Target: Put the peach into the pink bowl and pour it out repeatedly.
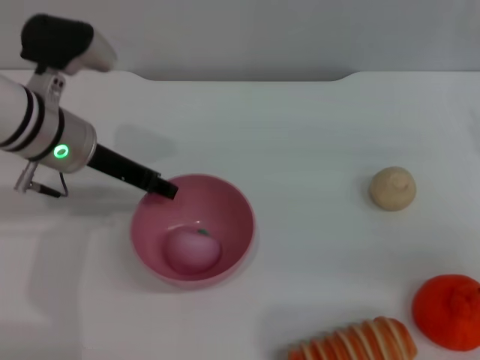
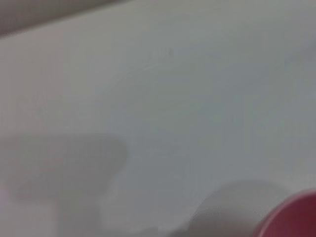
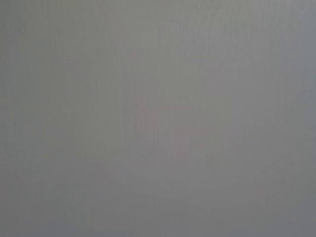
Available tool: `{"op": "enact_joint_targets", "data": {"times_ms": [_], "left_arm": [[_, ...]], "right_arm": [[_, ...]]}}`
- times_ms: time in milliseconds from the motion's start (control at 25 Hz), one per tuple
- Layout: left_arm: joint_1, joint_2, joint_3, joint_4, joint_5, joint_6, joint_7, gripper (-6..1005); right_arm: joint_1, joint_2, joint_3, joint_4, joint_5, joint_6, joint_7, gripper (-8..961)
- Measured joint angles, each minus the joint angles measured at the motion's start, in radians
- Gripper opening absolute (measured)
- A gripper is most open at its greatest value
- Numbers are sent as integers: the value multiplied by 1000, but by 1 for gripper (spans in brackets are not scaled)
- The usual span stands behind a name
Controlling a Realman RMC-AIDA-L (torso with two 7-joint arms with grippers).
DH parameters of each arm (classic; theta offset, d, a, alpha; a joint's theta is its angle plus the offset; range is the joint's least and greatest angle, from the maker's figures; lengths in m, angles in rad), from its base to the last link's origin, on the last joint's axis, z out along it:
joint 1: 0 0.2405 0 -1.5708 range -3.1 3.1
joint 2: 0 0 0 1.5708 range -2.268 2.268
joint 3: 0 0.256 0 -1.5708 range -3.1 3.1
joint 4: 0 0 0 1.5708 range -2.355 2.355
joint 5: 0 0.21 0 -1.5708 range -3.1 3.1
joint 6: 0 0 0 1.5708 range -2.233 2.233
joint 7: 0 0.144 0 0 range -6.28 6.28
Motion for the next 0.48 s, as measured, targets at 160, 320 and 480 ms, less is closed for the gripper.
{"op": "enact_joint_targets", "data": {"times_ms": [160,320,480], "left_arm": [[0,-5,-40,73,-46,2,7,483],[-17,-3,-100,99,-203,7,74,559],[-22,-5,-178,87,-456,-5,250,554]], "right_arm": [[-2,3,-1,1,0,1,0,501],[-6,8,-3,1,1,1,0,501],[-8,10,-3,7,1,1,0,501]]}}
